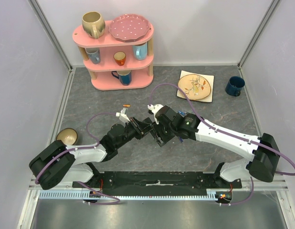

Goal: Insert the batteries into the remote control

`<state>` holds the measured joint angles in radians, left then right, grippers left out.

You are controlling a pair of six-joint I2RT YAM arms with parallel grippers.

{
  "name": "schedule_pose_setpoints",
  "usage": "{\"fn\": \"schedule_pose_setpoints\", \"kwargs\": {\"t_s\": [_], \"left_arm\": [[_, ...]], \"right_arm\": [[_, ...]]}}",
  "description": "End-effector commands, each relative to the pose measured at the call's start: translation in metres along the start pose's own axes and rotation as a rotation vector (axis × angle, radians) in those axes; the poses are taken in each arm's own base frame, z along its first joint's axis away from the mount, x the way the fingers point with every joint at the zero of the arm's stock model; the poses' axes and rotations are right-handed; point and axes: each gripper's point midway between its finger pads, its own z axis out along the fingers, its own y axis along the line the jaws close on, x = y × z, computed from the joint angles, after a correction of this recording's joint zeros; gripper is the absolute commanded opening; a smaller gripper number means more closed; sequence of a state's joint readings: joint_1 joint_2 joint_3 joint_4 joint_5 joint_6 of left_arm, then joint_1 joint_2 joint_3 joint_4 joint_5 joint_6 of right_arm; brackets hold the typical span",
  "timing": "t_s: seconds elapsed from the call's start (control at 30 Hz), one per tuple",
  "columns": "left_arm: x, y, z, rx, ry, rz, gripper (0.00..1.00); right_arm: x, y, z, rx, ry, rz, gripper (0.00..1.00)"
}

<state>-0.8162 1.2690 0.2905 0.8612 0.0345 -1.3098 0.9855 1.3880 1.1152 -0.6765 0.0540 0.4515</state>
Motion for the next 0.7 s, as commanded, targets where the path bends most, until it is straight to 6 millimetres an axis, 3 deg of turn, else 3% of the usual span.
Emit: {"fn": "schedule_pose_setpoints", "kwargs": {"t_s": [0.0, 0.13, 0.27, 0.47, 0.67], "left_arm": [[0.034, -0.088, -0.021, 0.311, 0.170, -0.036, 0.02], [0.031, -0.082, -0.020, 0.289, 0.147, -0.028, 0.02], [0.028, -0.071, -0.016, 0.238, 0.122, 0.011, 0.02], [0.018, -0.064, -0.005, 0.170, 0.083, 0.089, 0.02], [0.007, -0.053, 0.004, 0.092, 0.049, 0.139, 0.02]], "right_arm": [[-0.057, -0.023, 0.003, 0.099, -0.191, 0.043, 0.00], [-0.053, -0.019, -0.005, 0.067, -0.202, 0.038, 0.05], [-0.037, -0.012, -0.006, 0.009, -0.153, 0.002, 0.24], [-0.025, -0.002, -0.021, -0.068, -0.144, -0.018, 0.45], [-0.018, 0.015, -0.046, -0.179, -0.116, -0.057, 0.54]]}}
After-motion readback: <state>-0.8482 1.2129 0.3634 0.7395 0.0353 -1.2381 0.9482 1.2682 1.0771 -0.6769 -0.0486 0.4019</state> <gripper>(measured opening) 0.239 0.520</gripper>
